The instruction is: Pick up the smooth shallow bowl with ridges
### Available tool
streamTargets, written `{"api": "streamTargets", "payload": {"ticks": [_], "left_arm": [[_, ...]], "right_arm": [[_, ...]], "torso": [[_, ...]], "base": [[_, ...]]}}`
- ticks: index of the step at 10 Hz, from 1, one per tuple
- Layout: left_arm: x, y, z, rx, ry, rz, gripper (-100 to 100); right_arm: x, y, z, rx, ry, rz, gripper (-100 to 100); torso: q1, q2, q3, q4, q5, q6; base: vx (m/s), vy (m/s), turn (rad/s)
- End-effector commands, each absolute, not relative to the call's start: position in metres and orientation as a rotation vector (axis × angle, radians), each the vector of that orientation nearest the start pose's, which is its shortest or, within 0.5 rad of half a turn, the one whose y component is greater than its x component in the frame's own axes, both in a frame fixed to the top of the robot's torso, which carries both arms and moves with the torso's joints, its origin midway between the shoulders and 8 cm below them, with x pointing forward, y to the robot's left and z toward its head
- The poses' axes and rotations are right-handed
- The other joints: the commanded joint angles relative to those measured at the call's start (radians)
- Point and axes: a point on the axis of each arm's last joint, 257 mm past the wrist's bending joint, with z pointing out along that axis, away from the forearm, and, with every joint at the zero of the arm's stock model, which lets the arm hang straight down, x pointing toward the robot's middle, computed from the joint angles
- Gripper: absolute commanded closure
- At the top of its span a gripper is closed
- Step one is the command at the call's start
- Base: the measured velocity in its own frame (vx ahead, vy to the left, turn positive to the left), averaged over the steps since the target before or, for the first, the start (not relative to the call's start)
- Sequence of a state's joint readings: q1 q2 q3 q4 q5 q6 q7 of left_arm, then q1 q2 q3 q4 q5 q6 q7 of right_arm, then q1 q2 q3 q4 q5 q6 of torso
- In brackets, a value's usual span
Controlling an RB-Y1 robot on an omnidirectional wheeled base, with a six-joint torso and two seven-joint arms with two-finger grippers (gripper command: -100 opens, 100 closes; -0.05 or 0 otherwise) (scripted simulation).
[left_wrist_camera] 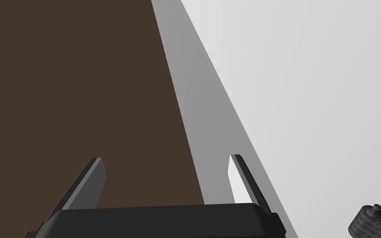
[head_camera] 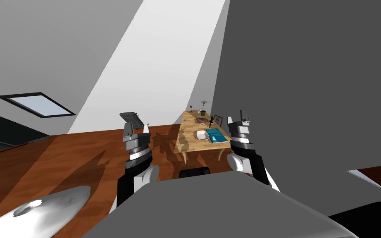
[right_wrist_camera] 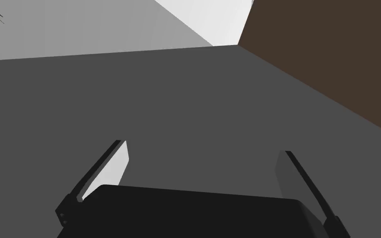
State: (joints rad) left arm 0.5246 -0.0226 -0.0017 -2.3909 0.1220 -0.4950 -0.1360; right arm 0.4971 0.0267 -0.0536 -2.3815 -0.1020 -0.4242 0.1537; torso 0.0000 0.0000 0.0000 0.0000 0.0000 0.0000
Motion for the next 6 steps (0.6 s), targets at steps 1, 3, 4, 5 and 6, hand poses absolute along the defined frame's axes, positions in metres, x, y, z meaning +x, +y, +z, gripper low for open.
{"api": "streamTargets", "payload": {"ticks": [1, 3, 4, 5, 6], "left_arm": [[0.316, 0.294, 0.064, -0.634, 0.496, -1.263, 0], [0.316, 0.294, 0.064, -0.634, 0.496, -1.263, 0], [0.316, 0.294, 0.064, -0.634, 0.496, -1.263, 0], [0.316, 0.294, 0.064, -0.634, 0.496, -1.263, 0], [0.316, 0.294, 0.064, -0.634, 0.496, -1.263, 0]], "right_arm": [[0.333, -0.302, 0.054, 0.624, 0.587, 1.168, -100], [0.343, -0.293, 0.047, 0.574, 0.655, 1.135, -100], [0.348, -0.287, 0.041, 0.544, 0.695, 1.111, -100], [0.355, -0.282, 0.035, 0.512, 0.738, 1.082, -100], [0.362, -0.277, 0.026, 0.477, 0.783, 1.048, -100]], "torso": [[0.0, 0.0, 0.0, 0.0, 0.0, 0.0], [-0.002, 0.001, 0.0, 0.0, 0.0, 0.0], [-0.003, 0.001, 0.0, 0.0, -0.001, 0.0], [-0.004, 0.001, 0.0, 0.0, -0.001, 0.0], [-0.004, 0.001, 0.0, 0.0, -0.001, 0.0]], "base": [[-0.005, -0.011, -0.014], [-0.013, -0.031, -0.013], [-0.015, -0.048, -0.011], [-0.013, -0.052, -0.008], [-0.013, -0.06, -0.008]]}}
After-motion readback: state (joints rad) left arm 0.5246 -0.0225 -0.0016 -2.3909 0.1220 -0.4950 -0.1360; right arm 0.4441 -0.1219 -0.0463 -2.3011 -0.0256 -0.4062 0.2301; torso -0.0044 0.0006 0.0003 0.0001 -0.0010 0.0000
